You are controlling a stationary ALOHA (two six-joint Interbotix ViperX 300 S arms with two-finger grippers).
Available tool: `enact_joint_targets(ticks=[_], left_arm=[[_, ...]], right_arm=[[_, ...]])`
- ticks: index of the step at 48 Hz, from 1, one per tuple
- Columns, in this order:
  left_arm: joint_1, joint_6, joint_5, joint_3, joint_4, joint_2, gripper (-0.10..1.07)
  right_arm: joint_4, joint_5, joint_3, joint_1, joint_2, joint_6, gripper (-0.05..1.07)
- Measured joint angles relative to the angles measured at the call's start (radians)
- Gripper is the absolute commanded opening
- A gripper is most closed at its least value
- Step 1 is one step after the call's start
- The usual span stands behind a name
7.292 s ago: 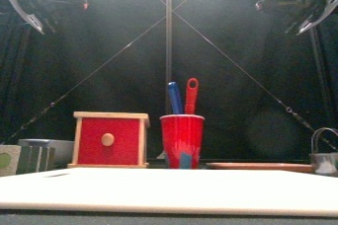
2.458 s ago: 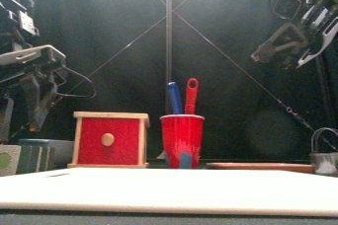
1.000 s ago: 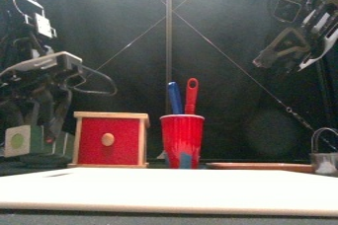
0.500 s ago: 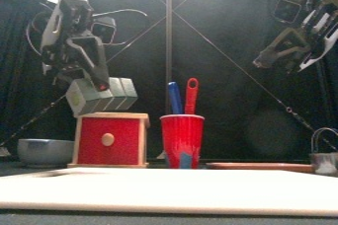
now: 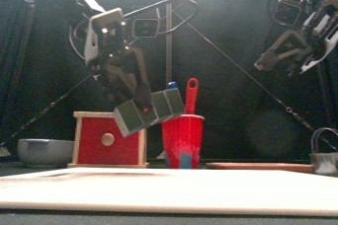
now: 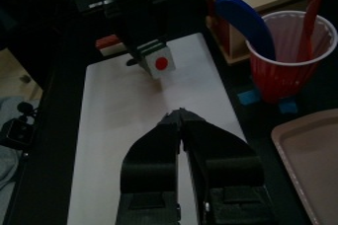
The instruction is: Put sushi roll on cutting board
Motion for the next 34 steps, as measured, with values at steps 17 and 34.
enact_joint_targets(ticks=[17, 34], left_arm=[[-0.008, 0.302, 0.120, -0.124, -0.083, 0.129, 0.54], [-0.006, 0.479, 0.043, -0.143, -0.215, 0.160, 0.58]], right_arm=[[0.012, 0.003, 0.002, 0.000, 0.023, 0.000, 0.04], [0.015, 0.005, 0.002, 0.002, 0.031, 0.000, 0.04]])
